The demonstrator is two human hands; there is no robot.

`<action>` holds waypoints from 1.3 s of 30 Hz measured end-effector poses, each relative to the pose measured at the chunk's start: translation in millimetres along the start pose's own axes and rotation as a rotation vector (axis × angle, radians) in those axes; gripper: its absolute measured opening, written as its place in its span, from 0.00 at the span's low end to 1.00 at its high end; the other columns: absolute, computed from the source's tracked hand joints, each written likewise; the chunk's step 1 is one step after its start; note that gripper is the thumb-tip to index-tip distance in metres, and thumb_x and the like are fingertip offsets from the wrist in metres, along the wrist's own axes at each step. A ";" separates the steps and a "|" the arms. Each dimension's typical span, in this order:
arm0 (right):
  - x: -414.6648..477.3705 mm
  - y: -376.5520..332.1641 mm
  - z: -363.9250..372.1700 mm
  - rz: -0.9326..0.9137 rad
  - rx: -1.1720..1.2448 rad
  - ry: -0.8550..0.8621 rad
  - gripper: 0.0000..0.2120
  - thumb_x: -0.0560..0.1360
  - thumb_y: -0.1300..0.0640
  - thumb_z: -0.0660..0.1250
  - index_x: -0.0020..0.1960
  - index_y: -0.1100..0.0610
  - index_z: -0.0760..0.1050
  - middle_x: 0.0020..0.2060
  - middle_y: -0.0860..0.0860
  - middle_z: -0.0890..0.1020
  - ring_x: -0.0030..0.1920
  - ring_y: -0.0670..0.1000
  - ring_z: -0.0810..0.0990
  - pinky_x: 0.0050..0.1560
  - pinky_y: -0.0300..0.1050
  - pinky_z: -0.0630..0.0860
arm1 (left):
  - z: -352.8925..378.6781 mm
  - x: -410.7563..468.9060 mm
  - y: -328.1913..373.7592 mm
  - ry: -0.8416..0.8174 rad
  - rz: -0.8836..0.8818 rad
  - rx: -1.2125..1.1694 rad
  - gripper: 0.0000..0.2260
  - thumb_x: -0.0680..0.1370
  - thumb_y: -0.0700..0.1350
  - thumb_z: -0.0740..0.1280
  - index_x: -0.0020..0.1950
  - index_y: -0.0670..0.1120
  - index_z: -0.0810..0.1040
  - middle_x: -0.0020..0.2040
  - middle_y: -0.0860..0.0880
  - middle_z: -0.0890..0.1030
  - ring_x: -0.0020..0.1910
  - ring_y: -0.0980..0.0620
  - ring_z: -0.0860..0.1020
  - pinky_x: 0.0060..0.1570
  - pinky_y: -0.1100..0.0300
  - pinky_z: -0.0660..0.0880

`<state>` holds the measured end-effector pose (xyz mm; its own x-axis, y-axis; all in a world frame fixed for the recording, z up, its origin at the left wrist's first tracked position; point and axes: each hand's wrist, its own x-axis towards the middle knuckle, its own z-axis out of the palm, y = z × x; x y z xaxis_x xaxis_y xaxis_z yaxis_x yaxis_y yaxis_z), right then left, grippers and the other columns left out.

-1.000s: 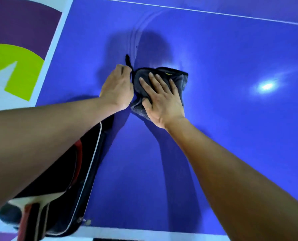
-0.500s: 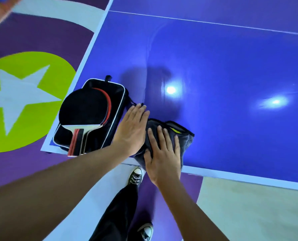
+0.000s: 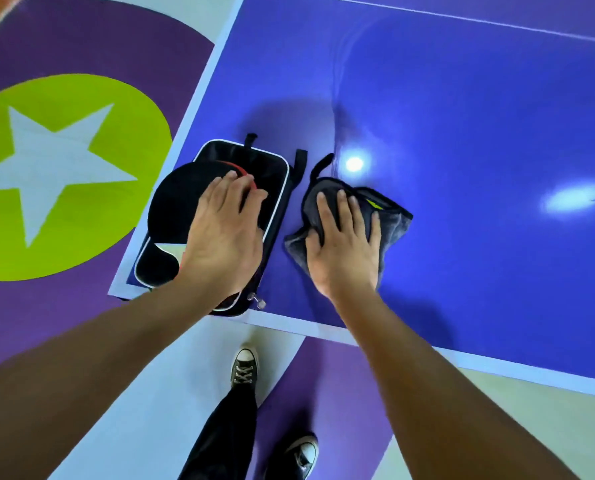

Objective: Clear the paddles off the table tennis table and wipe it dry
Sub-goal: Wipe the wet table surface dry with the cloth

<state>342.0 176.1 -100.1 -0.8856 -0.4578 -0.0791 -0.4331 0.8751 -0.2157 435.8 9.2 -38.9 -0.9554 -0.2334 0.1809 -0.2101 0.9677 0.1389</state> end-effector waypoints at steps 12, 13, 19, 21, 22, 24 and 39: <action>-0.9 -15.0 2.8 -0.044 -0.088 0.038 0.30 0.81 0.45 0.51 0.83 0.46 0.53 0.82 0.48 0.56 0.82 0.49 0.50 0.80 0.60 0.50 | 25.4 127.3 -114.7 -0.025 -0.240 -0.119 0.18 0.77 0.38 0.62 0.68 0.43 0.74 0.69 0.41 0.73 0.63 0.37 0.74 0.63 0.44 0.69; 12.9 -12.3 2.6 -0.054 -0.096 0.040 0.30 0.81 0.45 0.51 0.83 0.45 0.53 0.82 0.48 0.55 0.82 0.49 0.49 0.80 0.60 0.50 | 31.6 138.6 -128.7 -0.049 -0.250 -0.124 0.18 0.78 0.40 0.59 0.67 0.42 0.74 0.68 0.40 0.73 0.61 0.36 0.75 0.61 0.43 0.70; 154.4 2.5 -6.8 0.097 -0.080 0.068 0.31 0.80 0.41 0.44 0.83 0.43 0.50 0.83 0.47 0.53 0.82 0.48 0.48 0.81 0.57 0.43 | 32.6 140.3 -171.8 -0.227 -0.183 -0.421 0.19 0.79 0.55 0.61 0.68 0.52 0.77 0.68 0.46 0.75 0.66 0.42 0.73 0.69 0.49 0.67; 185.5 2.6 -9.4 0.106 -0.081 0.072 0.31 0.80 0.41 0.44 0.83 0.43 0.50 0.83 0.47 0.53 0.82 0.48 0.47 0.81 0.56 0.41 | 22.6 126.5 -159.8 -0.375 -0.005 -0.467 0.23 0.78 0.62 0.56 0.71 0.58 0.75 0.72 0.52 0.73 0.72 0.48 0.69 0.73 0.51 0.62; 194.4 1.9 -10.1 0.099 -0.088 0.078 0.31 0.80 0.41 0.44 0.83 0.44 0.50 0.83 0.47 0.53 0.82 0.48 0.47 0.81 0.56 0.41 | 19.6 120.2 -153.3 -0.423 0.062 -0.455 0.24 0.78 0.64 0.55 0.72 0.60 0.74 0.75 0.53 0.71 0.74 0.49 0.67 0.74 0.50 0.61; 202.3 1.1 -12.0 0.090 -0.100 0.078 0.29 0.82 0.42 0.46 0.83 0.44 0.50 0.83 0.47 0.52 0.82 0.48 0.46 0.81 0.57 0.41 | 11.2 108.9 -139.0 -0.430 0.180 -0.356 0.25 0.79 0.65 0.53 0.73 0.61 0.73 0.76 0.51 0.69 0.76 0.45 0.65 0.75 0.46 0.59; 200.8 -6.2 -18.2 0.114 -0.097 0.065 0.29 0.83 0.43 0.48 0.83 0.45 0.51 0.83 0.48 0.52 0.82 0.49 0.49 0.81 0.57 0.42 | 4.2 48.9 -50.4 -0.517 0.381 0.041 0.32 0.74 0.70 0.63 0.75 0.58 0.67 0.81 0.40 0.57 0.80 0.31 0.50 0.71 0.26 0.44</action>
<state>163.8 81.6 -96.9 -0.9374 -0.3466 -0.0334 -0.3410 0.9331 -0.1139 398.8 -50.5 -41.1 -0.9393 0.1934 -0.2835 0.1659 0.9790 0.1182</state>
